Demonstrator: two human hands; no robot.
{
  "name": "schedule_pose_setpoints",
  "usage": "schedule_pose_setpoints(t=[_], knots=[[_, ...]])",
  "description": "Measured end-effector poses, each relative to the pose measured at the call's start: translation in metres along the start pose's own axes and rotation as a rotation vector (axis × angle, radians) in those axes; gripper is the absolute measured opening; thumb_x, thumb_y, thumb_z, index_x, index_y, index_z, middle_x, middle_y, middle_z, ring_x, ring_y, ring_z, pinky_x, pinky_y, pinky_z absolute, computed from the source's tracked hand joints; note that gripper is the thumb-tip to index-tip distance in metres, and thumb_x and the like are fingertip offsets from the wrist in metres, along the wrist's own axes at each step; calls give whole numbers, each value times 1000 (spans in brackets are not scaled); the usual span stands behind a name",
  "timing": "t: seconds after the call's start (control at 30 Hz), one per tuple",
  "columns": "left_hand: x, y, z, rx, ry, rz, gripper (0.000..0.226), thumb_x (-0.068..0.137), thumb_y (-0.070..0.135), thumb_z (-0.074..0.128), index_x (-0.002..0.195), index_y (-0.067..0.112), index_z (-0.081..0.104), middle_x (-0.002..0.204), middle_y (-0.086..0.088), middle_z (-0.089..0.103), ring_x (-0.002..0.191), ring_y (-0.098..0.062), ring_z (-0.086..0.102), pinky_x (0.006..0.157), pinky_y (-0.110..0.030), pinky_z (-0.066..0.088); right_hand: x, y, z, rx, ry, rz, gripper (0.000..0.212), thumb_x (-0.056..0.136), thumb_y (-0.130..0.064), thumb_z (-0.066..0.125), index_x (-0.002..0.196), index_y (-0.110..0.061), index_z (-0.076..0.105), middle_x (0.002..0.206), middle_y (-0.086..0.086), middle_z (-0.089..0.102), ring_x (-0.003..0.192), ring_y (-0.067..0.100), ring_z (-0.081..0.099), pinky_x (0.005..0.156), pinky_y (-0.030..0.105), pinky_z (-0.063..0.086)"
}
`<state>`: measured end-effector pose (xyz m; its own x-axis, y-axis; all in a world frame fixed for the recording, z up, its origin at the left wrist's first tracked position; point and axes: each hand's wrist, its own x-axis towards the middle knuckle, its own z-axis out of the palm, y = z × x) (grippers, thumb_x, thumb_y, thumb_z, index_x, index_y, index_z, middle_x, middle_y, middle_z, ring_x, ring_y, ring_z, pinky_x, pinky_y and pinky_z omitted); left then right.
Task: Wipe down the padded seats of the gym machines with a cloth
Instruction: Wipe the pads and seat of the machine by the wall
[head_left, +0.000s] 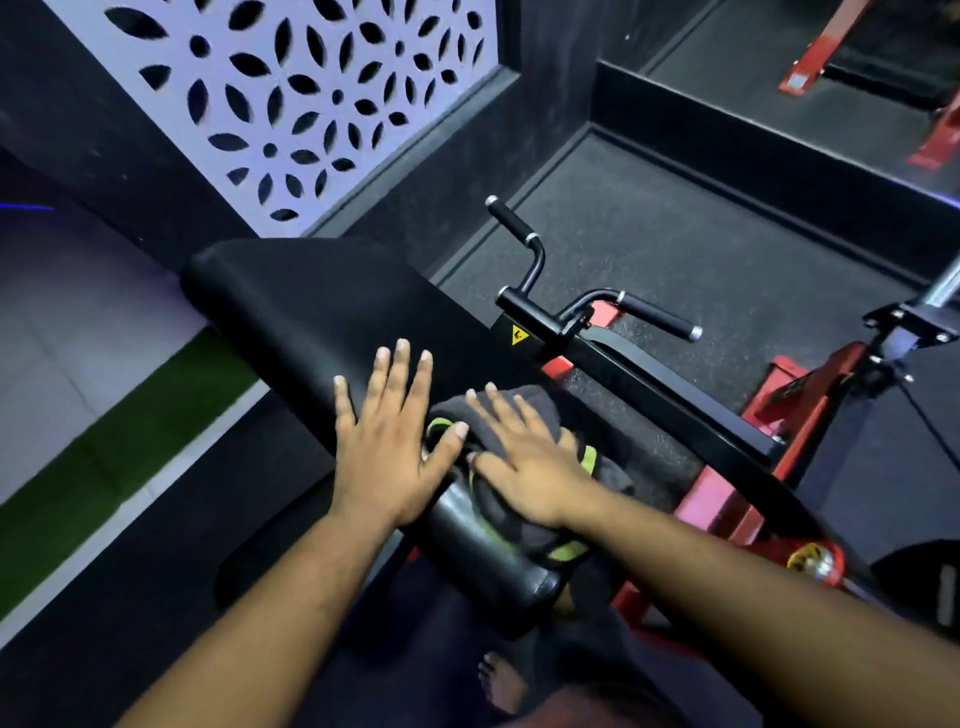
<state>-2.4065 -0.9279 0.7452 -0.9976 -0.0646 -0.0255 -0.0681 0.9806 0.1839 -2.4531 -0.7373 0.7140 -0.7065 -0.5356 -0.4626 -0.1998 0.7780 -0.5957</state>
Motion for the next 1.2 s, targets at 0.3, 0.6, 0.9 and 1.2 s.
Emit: schedule_pose_setpoints(t=[0.3, 0.6, 0.9, 1.2], knots=[[4, 5, -6, 97, -85, -23, 85, 93, 70, 25, 164, 24, 18, 173, 0, 9, 160, -22, 6, 125, -62, 0, 94, 35, -14, 64, 47, 252, 66, 103, -53, 36, 161, -45, 6, 171, -15, -6, 158, 25, -2, 119, 69, 8], [5, 5, -6, 118, -58, -22, 83, 92, 66, 34, 162, 21, 28, 171, 0, 20, 158, -24, 17, 123, -64, 6, 173, 15, -41, 61, 42, -17, 63, 102, -52, 39, 158, -53, 12, 170, -20, -2, 158, 21, -1, 115, 73, 10], [4, 4, -4, 89, -63, -16, 83, 93, 68, 28, 163, 24, 23, 172, 1, 16, 159, -21, 11, 125, -62, 0, 68, 99, -34, 32, -5, 120, 70, 104, -46, 47, 163, -37, 10, 171, -15, 3, 158, 15, 6, 122, 57, 17], [0, -1, -3, 30, -41, 31, 87, 92, 72, 11, 165, 24, 11, 173, -1, 5, 159, -19, -1, 124, -62, -5, -22, 43, -20, 40, 32, 313, 74, 94, -62, 32, 162, -35, 24, 169, -17, 15, 157, 14, 12, 123, 55, 13]])
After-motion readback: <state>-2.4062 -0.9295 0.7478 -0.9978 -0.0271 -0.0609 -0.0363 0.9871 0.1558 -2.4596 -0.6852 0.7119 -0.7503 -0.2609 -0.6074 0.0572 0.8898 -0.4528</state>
